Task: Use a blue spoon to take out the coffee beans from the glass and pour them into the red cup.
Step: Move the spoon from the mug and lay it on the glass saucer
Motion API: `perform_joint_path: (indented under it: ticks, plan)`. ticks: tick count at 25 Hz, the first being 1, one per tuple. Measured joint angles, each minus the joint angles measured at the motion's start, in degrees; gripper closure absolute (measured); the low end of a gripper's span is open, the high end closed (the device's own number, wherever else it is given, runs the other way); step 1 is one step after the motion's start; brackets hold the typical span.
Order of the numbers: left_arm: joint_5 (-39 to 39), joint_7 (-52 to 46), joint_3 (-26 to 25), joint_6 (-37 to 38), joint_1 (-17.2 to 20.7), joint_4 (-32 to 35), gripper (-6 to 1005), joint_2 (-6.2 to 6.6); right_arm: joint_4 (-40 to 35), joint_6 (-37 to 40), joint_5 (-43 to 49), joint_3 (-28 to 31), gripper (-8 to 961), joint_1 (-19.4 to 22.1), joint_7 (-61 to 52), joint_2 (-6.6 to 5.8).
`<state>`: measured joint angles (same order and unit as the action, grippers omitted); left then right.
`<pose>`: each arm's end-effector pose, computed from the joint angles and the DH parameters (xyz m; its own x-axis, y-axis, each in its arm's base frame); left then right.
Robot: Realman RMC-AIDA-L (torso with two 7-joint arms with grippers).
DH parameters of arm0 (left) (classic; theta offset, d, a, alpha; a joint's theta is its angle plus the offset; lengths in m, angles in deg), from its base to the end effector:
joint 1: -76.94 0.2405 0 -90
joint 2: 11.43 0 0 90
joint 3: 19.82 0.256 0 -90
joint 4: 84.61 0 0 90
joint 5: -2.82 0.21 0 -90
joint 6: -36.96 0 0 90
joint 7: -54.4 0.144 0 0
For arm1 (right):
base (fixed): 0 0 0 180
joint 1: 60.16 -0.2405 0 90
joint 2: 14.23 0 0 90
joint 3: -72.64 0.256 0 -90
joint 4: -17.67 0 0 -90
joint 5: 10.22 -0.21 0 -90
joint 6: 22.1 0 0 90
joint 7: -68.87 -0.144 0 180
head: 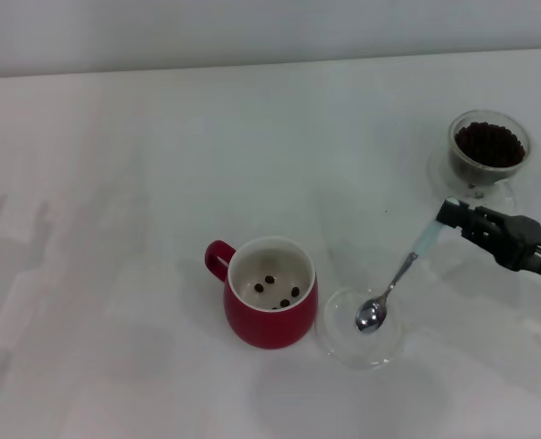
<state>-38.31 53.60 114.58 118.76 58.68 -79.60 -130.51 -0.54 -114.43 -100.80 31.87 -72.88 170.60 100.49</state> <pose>-0.3362 0.2756 -0.0102 0.8201 -0.1851 0.5415 0.5007 -0.2260 -0.8356 0.3467 0.2336 0.0120 0.2911 -0.5002 -0.8155 -0.8331 -0.5516 0.0410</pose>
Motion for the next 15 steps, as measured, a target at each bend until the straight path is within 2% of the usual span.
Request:
perform_joint_path:
  ticks: [15]
  plan:
    - [0.0, 0.0, 0.0, -0.7, -0.1, 0.0, 417, -0.09, 1.9, 4.2, 3.4, -1.0, 809, -3.0, -1.6, 0.04]
